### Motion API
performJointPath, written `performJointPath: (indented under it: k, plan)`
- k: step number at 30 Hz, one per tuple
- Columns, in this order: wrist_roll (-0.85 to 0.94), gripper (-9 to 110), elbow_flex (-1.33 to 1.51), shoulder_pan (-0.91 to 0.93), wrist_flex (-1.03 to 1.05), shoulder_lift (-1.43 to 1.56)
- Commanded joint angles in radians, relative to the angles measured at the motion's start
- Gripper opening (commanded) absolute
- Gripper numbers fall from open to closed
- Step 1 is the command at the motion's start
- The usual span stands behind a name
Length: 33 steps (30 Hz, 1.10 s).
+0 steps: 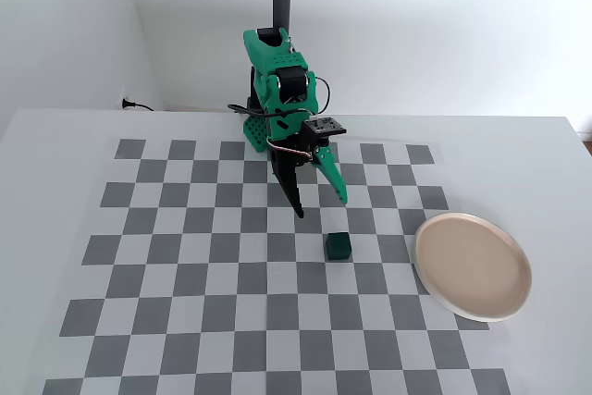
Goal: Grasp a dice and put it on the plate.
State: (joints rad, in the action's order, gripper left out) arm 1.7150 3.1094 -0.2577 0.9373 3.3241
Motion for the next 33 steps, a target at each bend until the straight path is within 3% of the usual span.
performJointPath:
  k: [1, 6, 15, 33]
  plan:
    - [0.015, 31, -0.051, -0.048, -0.015, 0.003]
    - [0.023, 31, -0.084, -0.071, -0.084, -0.104]
    - [-0.075, 31, -0.474, -0.077, -0.206, -0.747]
    - [-0.137, 30, -0.713, -0.132, -0.362, -1.31]
